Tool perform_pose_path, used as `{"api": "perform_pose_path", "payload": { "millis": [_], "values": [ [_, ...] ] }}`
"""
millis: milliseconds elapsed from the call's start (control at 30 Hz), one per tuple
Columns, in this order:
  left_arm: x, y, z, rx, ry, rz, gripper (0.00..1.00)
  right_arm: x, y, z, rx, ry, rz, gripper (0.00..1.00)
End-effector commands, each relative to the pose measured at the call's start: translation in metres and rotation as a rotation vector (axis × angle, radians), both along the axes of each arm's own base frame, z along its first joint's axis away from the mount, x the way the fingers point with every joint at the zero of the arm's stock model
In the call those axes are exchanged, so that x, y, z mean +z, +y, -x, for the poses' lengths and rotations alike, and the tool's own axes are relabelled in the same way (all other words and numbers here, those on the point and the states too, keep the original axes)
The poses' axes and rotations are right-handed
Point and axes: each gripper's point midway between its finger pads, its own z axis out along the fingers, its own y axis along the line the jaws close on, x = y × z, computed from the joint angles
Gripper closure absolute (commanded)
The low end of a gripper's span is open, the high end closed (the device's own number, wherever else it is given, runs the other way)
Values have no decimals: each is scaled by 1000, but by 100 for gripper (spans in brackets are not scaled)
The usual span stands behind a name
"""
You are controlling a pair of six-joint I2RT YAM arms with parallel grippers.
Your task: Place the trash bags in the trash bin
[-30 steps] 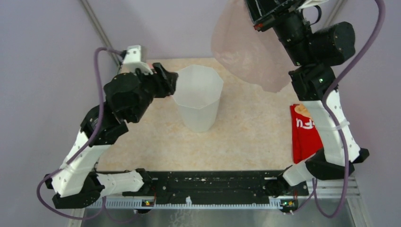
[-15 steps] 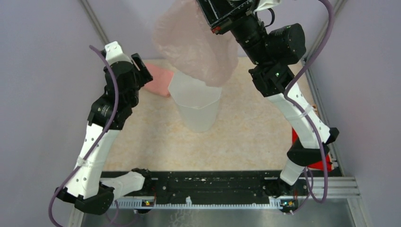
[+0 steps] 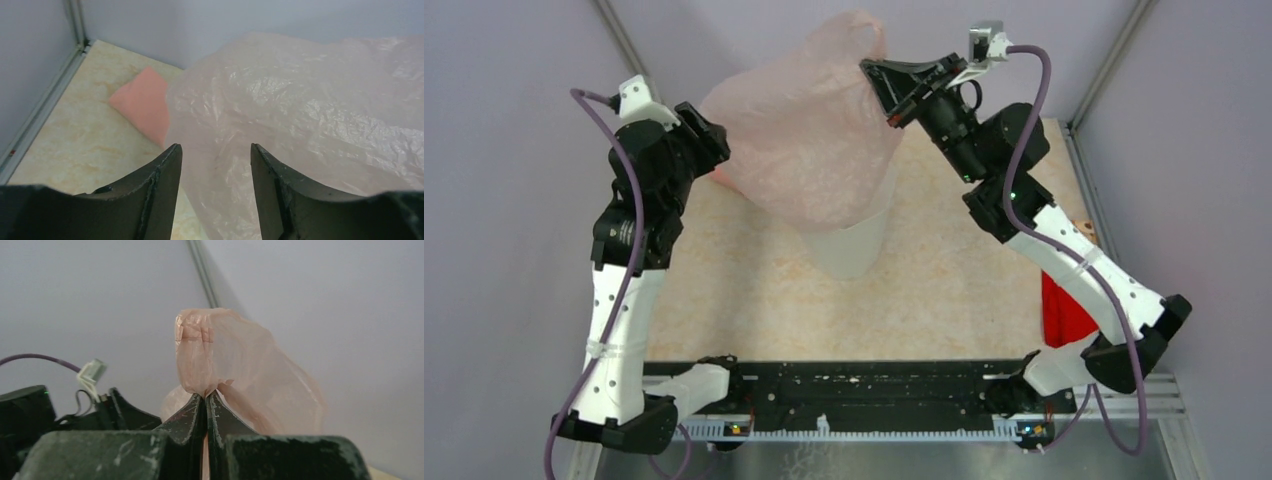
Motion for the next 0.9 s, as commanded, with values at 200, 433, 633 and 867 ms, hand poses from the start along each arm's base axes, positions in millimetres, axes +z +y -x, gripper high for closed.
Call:
{"api": "perform_pose_path", "payload": {
  "millis": [200, 433, 633, 867],
  "values": [
    [46, -41, 7, -247, -129, 9, 41, -12, -92, 13, -128, 32, -59, 100],
    [67, -36, -19, -196, -143, 7, 35, -26, -101, 26, -122, 40, -33, 100],
    [73, -40, -48, -198, -106, 22, 35, -34, -98, 36, -86, 37, 9, 100],
    [6, -86, -70, -423, 69, 68, 46, -39, -103, 39, -103, 39, 26, 100]
  ]
}}
